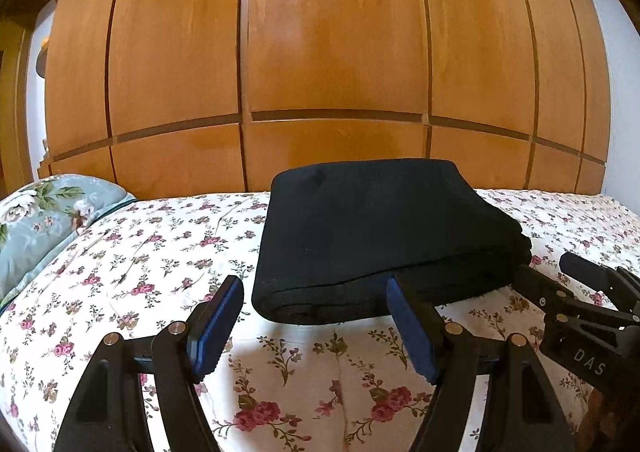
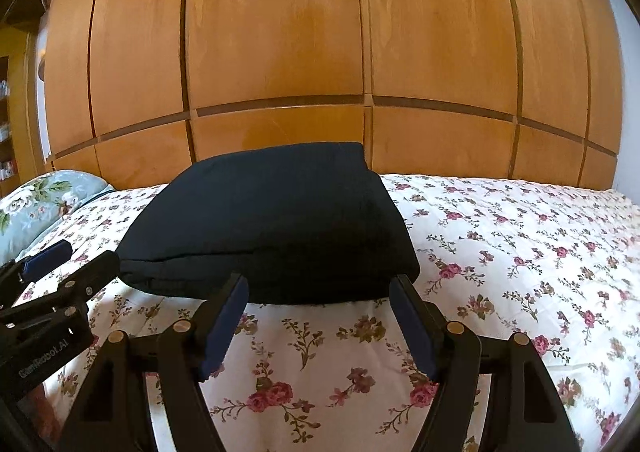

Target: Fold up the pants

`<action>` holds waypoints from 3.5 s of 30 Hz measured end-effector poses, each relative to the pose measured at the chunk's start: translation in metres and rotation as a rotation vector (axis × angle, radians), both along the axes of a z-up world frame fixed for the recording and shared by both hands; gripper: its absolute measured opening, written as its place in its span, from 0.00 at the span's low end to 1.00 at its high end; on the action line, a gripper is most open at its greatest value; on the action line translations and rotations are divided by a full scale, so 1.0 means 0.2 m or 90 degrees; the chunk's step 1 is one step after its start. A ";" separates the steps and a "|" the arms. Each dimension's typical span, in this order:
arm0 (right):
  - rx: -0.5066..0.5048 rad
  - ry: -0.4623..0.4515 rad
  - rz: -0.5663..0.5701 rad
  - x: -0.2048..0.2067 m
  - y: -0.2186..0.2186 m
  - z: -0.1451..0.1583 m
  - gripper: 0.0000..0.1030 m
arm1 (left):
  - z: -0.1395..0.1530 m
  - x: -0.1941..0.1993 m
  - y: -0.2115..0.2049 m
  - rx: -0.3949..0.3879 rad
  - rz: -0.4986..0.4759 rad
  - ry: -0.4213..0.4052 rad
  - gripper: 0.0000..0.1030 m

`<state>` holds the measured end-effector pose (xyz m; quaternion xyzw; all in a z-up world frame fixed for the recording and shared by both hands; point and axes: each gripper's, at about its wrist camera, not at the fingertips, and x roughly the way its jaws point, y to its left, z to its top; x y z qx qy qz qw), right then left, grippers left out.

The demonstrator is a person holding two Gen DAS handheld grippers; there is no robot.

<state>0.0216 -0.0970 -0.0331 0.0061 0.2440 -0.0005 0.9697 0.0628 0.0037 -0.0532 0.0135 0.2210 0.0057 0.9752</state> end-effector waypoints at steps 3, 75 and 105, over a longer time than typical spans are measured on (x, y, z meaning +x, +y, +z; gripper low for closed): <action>-0.002 0.003 0.000 0.01 0.00 0.00 0.71 | 0.00 -0.01 0.00 0.001 0.008 -0.001 0.73; 0.008 0.030 0.007 0.05 -0.04 -0.04 0.71 | -0.04 0.04 0.04 -0.013 0.041 0.024 0.73; 0.010 0.038 0.009 0.06 -0.04 -0.05 0.71 | -0.05 0.05 0.05 -0.013 0.044 0.040 0.73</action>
